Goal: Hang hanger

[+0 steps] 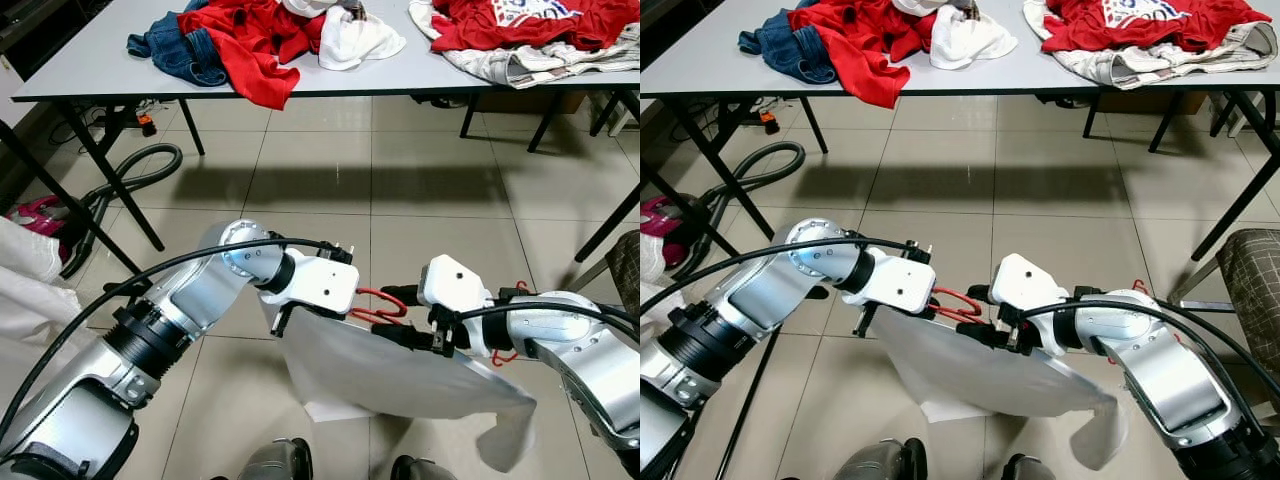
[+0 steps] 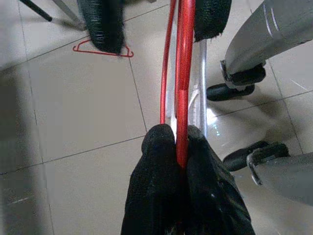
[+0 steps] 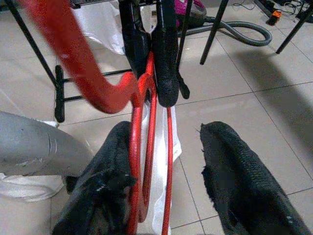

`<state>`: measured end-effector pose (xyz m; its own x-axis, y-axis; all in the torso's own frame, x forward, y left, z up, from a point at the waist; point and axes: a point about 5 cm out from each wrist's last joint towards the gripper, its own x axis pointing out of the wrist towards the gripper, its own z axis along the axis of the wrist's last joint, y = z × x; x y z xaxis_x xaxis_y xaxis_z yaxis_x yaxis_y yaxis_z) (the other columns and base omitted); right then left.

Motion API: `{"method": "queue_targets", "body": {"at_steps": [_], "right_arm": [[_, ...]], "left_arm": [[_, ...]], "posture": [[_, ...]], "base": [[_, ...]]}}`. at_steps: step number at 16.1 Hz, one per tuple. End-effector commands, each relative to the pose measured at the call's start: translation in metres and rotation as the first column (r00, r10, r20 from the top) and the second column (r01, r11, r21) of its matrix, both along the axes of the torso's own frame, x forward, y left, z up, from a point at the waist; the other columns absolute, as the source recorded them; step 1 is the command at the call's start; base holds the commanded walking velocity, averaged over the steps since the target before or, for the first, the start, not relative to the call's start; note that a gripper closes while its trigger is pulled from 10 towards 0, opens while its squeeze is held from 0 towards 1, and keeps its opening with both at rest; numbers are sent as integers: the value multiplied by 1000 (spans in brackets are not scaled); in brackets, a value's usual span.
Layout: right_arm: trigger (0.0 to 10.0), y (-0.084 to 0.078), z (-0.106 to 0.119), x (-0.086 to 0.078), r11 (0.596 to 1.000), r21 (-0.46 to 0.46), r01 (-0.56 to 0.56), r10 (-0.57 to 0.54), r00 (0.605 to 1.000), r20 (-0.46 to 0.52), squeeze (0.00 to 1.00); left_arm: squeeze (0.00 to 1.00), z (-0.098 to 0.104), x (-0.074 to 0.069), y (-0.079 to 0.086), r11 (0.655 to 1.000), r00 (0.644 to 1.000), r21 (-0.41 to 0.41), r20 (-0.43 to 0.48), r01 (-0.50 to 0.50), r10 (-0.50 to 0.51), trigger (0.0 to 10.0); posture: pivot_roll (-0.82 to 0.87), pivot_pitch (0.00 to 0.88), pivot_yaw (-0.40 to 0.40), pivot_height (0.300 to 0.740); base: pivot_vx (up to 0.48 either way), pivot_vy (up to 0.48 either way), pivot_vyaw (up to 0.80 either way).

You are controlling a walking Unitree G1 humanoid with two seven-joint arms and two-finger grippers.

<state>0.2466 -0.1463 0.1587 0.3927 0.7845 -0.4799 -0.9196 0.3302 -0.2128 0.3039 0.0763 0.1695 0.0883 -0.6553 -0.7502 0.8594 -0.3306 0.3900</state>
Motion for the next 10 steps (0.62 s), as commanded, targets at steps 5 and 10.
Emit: {"method": "queue_targets", "body": {"at_steps": [5, 10], "right_arm": [[0, 5, -2, 2, 1000, 8, -24, 24, 1000, 10, 0], [0, 5, -4, 6, 1000, 21, -22, 22, 1000, 3, 0]], "left_arm": [[0, 10, -1, -2, 1000, 999, -14, 35, 23, -23, 10000], [0, 14, 3, -1, 1000, 999, -23, 51, 15, -14, 10000]], "posture": [[90, 133, 112, 740], [93, 118, 112, 740]], "base": [[0, 0, 0], [0, 0, 0]]}}
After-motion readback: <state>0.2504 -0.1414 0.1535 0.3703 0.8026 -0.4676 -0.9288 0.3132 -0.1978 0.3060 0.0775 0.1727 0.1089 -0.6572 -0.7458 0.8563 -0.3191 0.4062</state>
